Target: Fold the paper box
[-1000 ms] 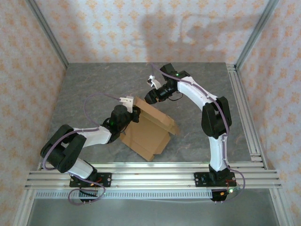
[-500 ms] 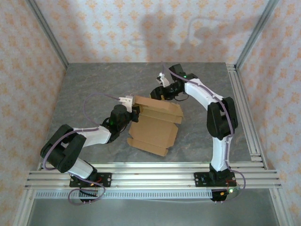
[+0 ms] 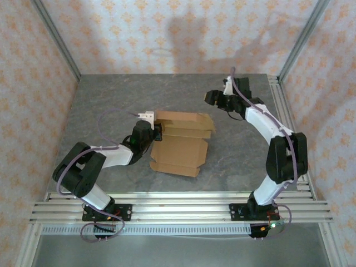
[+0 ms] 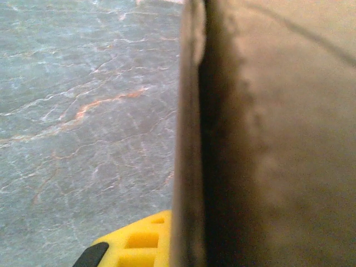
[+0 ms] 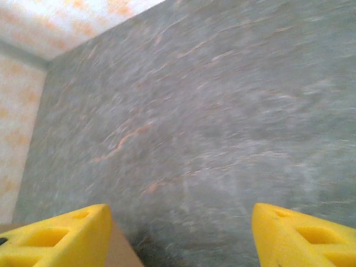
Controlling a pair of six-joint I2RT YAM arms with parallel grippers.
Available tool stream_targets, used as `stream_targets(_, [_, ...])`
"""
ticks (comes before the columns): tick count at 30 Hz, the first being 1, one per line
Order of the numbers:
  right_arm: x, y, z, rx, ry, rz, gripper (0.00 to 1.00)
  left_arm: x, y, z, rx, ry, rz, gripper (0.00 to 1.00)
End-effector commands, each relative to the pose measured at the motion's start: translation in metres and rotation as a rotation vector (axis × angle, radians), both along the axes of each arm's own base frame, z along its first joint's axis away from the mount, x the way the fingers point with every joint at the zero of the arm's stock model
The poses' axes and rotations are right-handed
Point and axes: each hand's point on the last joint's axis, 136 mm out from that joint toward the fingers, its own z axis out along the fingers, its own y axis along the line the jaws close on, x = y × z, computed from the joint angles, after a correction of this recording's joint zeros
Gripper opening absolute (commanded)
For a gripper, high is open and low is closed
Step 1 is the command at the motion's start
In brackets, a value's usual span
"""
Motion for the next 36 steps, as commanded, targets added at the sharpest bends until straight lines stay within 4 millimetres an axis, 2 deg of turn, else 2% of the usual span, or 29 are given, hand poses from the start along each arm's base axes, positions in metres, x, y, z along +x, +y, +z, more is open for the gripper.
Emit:
stream_targets(1, [0.01,-0.037,0.013,0.048,-0.069,-0.205,0.67,0.008,0.017,-0.008,0.012,0.039,0.102,0.0])
stream_targets(7, [-0.009,-0.068,0.0,0.051,-0.063,-0.288,0.66,0.014,0.021,-0.013,-0.153,0.077,0.144,0.0])
stream_targets(12, [-0.023,-0.087,-0.021,0.061,-0.014,-0.346,0.66,0.019,0.022,-0.005,-0.271,0.078,0.151,0.0])
stream_targets(16, [-0.035,-0.075,-0.039,0.07,0.052,-0.267,0.67,0.019,0.024,0.0,-0.312,0.077,0.149,0.0])
stream_targets(18, [-0.039,-0.065,-0.042,0.113,0.059,-0.221,0.65,0.019,0.023,0.003,-0.336,0.073,0.143,0.0])
stream_targets(23, [-0.044,-0.036,-0.029,0.278,0.014,-0.107,0.61,0.021,0.021,0.01,-0.383,0.064,0.133,0.0])
stream_targets(30, [-0.054,-0.004,-0.026,0.325,0.03,0.02,0.58,0.025,0.018,0.011,-0.4,0.065,0.126,0.0])
stream_targets(36, [-0.056,0.022,-0.015,0.417,0.019,0.115,0.52,0.026,0.016,0.012,-0.419,0.066,0.123,0.0])
